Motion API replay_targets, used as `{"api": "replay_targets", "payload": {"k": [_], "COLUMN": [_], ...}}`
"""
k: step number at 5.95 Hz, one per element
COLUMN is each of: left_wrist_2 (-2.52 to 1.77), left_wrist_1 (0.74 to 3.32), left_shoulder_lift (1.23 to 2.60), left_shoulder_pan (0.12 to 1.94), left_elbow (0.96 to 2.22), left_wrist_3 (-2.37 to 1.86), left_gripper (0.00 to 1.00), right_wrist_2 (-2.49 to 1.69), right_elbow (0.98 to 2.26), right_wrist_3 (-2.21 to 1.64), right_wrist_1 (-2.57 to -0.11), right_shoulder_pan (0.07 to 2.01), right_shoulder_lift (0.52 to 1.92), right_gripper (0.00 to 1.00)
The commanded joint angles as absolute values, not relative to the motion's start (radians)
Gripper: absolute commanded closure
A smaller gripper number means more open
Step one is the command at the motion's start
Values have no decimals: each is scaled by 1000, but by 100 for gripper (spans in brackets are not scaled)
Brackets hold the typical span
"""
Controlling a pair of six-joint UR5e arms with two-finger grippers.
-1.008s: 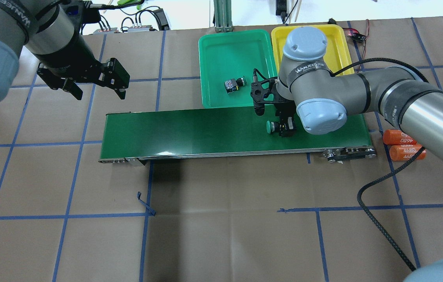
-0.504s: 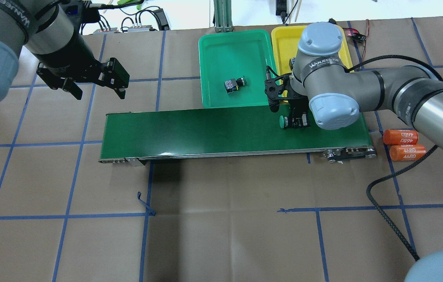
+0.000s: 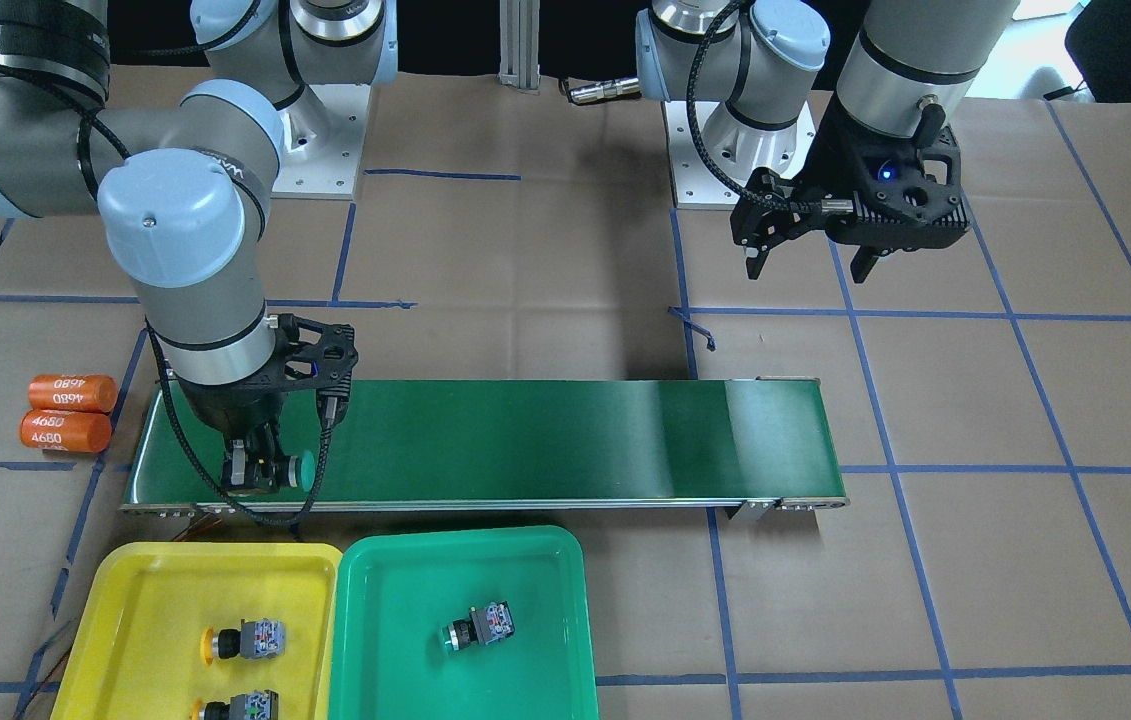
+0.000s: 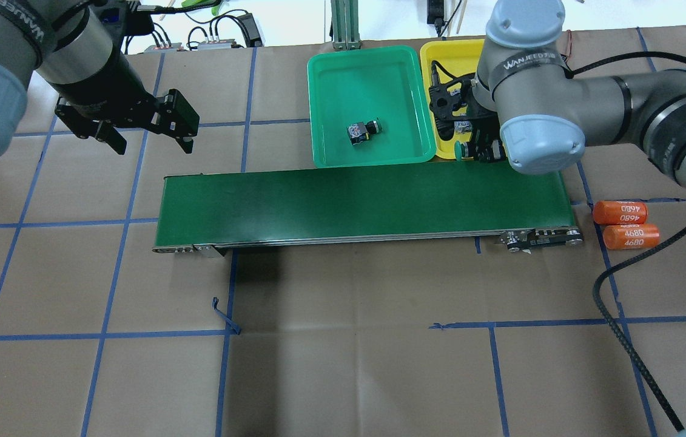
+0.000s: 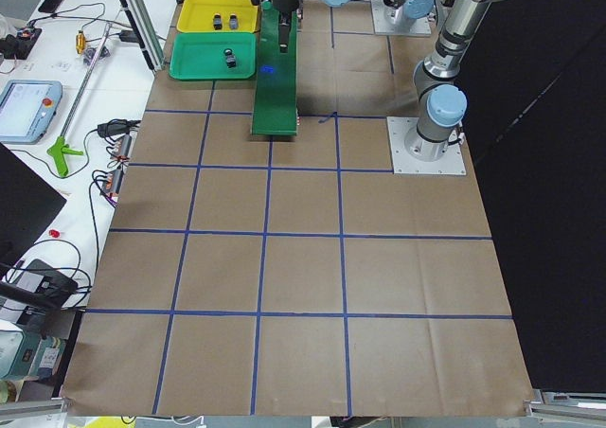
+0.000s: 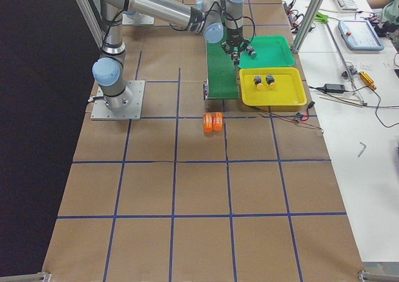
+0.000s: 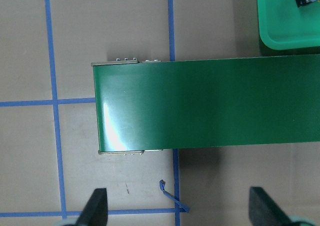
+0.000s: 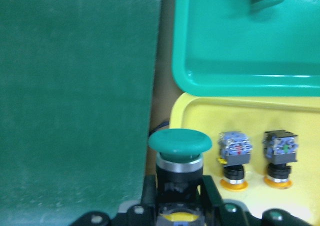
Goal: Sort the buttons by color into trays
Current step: 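Carry the green-capped button into the green tray and open the right gripper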
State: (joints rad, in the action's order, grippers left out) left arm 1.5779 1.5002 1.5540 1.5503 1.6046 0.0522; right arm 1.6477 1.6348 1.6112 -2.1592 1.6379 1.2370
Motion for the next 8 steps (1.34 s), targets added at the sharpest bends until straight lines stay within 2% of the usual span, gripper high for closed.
{"api": "replay_targets", "payload": {"k": [1,3,4,5,6,8], "left_wrist_2": [1577,1578,1578,1577,1577,1575], "left_wrist_1": [1500,1500,1496,1496,1497,1497], "left_shoulder_lift": [1554,1554,1555,1554,1554,1554], "left_shoulder_pan": [1549,1549,1549,1549,1549,1548], "left_elbow": [1605,1605,1605,1606,1606,1605], "left_wrist_3": [52,52,52,52,52,52], "left_gripper": [1,1,1,1,1,1], "right_wrist_2": [1567,1565,1562,1519,1450,1489], "right_elbow": [1417,1181,1116,1108,1108,1112], "right_wrist_3": [1605,1510,1459,1435,1386,1374], "right_wrist_1": [-2203,-2215,-2218,-2276,-2278,-2103], "right_shoulder_pan": [1652,1741,1776,1785,1786,1784], "right_shoulder_lift": [1040,839,774,741,732,826], "right_gripper": [87,86,86,76,1,0]}}
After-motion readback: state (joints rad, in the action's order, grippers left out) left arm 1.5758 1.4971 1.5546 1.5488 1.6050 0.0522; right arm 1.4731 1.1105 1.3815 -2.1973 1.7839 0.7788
